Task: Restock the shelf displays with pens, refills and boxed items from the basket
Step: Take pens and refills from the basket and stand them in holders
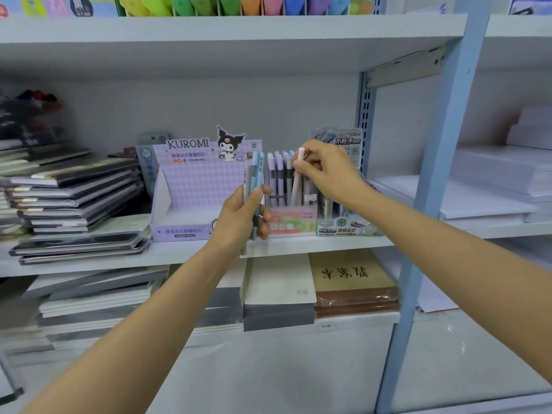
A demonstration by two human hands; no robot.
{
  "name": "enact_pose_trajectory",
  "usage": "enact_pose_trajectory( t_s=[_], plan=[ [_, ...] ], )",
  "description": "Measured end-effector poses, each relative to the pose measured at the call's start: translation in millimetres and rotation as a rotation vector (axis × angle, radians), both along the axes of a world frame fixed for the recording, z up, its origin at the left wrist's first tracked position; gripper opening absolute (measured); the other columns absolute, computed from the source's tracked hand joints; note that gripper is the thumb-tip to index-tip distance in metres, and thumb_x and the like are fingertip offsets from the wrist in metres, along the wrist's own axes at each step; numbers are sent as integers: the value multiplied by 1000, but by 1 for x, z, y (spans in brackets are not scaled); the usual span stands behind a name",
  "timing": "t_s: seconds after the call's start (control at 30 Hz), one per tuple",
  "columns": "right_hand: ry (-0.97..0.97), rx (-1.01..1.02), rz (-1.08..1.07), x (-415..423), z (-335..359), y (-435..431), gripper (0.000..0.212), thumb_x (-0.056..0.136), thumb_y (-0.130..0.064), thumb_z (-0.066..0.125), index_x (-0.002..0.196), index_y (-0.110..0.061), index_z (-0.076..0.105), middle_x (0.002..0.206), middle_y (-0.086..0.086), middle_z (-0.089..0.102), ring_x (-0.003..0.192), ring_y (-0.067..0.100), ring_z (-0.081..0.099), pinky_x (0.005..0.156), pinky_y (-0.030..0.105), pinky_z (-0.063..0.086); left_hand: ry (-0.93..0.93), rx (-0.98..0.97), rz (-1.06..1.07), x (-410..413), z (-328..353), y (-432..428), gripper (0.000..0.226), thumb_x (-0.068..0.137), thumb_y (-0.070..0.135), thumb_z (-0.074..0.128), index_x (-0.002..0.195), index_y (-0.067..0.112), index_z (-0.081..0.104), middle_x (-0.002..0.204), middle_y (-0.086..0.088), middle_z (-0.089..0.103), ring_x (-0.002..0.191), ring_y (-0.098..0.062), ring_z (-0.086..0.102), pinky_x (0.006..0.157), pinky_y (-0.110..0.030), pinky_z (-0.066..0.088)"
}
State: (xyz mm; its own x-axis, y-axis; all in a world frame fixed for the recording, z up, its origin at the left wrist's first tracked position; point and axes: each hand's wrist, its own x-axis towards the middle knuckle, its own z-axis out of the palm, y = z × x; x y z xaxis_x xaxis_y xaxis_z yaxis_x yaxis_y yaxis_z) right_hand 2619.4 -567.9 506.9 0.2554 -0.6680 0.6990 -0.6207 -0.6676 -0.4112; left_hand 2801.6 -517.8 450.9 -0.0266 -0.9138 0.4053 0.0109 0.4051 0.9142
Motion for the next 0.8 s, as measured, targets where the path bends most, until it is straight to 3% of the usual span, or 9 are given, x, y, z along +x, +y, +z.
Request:
enact_pose_trajectory(
  t_s=[0.1,0.27,0.4,0.53,0.63,0.7,0.8],
  plan=[
    [-16,-78,-45,6,-6,-2,27,91,-21,65,114,-20,50,70,-4,65,60,10,55,62,30,50,13,8,-29,-1,0,-1,26,104,29,41,112,13,60,59,1,58,49,-13,54,51,-26,51],
    [-15,-247,-178,11,-14,-6,19,88,-27,68,103,-17,64,94,-4,48,87,14,49,70,29,43,-8,6,-54,1,-2,0,27,104,31,42,114,13,60,59,0,59,52,-14,57,54,-27,52],
    [-56,-160,-172,11,-17,-5,22,93,-25,62,109,-13,70,94,3,45,85,19,51,75,39,49,-27,-1,-64,3,-1,3,26,104,31,42,111,16,61,60,0,59,52,-14,57,53,-26,52],
    [-250,-85,-14,8,-11,7,29,97,-25,56,122,-14,64,99,1,48,82,10,50,77,23,45,-43,-8,-83,3,0,8,26,104,32,42,111,15,61,60,0,59,52,-14,56,53,-26,52],
    [-388,111,196,10,-8,21,32,99,-26,52,128,-12,59,95,-4,61,68,-3,52,63,13,43,-64,-20,-108,0,0,12,29,104,32,42,113,13,61,62,-2,59,51,-14,56,53,-25,52],
    [-411,247,310,13,-8,28,31,98,-24,54,125,-11,60,95,0,67,60,-4,55,55,12,44,-88,-31,-118,-3,1,15,27,104,34,42,110,15,61,62,-2,60,52,-15,56,54,-24,51],
    [-388,287,375,15,-8,34,16,94,-17,61,108,-10,65,80,-4,66,60,-2,58,53,12,45,-113,-42,-136,-8,3,20,26,103,35,42,108,17,61,64,-2,62,53,-15,58,54,-25,52]
  ],
)
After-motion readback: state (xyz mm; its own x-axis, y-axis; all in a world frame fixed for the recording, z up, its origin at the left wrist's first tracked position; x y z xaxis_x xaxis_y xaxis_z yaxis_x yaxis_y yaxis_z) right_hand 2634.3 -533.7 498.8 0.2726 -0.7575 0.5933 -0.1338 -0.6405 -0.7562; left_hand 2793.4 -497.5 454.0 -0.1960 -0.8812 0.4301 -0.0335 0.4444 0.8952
